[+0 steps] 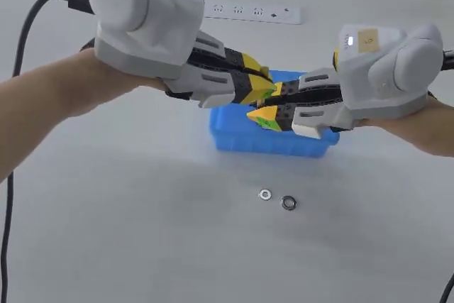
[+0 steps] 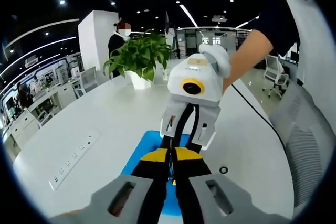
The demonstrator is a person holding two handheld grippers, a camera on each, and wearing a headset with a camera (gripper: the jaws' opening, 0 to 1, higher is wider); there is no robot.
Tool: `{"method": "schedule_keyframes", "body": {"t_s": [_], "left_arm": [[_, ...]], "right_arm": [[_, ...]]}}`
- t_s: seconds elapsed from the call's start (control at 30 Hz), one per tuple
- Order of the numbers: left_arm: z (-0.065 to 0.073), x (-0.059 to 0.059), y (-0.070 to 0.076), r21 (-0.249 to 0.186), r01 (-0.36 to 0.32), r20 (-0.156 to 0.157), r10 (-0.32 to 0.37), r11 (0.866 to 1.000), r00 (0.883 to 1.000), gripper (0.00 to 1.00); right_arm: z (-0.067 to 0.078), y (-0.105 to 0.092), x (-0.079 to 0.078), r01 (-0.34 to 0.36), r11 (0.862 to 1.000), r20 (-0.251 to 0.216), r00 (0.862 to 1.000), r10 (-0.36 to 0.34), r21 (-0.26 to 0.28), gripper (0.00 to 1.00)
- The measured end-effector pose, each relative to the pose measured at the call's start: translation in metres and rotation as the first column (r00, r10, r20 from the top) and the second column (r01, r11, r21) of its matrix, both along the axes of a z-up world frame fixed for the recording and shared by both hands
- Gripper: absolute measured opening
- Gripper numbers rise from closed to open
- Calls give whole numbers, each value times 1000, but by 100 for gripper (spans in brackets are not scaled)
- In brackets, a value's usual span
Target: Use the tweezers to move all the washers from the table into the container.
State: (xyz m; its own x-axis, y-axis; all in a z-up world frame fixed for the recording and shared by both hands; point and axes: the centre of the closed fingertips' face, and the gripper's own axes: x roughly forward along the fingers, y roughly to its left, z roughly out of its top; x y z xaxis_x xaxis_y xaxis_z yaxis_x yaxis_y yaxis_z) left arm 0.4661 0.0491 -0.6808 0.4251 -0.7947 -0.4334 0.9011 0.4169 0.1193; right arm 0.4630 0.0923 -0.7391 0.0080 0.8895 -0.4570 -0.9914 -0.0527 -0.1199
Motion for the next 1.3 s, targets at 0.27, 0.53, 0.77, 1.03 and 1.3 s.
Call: {"method": "schedule_keyframes", "body": {"t_s": [0.27, 0.53, 0.77, 1.03, 1.3], "left_arm": [[2, 3, 1, 18, 6, 11, -7, 1000, 1000, 6], [14, 3, 0, 10, 0, 36, 0, 1000, 999, 6], [29, -3, 0, -8, -3, 51, 3, 1000, 999, 6], [36, -19, 0, -17, 15, 60, -14, 1000, 998, 6], [36, -43, -6, -44, 9, 47, -7, 999, 999, 6]], "right_arm": [[0, -3, 5, 35, 999, 20, 999, -34, -21, 12], [-1, -10, 7, 56, 998, -34, 998, -58, -41, 21], [10, -14, -2, 54, 999, -113, 992, -55, -9, 37], [26, -29, -24, 37, 999, -108, 994, -36, 10, 51], [32, -50, -48, 62, 998, -157, 986, -57, 26, 64]]}}
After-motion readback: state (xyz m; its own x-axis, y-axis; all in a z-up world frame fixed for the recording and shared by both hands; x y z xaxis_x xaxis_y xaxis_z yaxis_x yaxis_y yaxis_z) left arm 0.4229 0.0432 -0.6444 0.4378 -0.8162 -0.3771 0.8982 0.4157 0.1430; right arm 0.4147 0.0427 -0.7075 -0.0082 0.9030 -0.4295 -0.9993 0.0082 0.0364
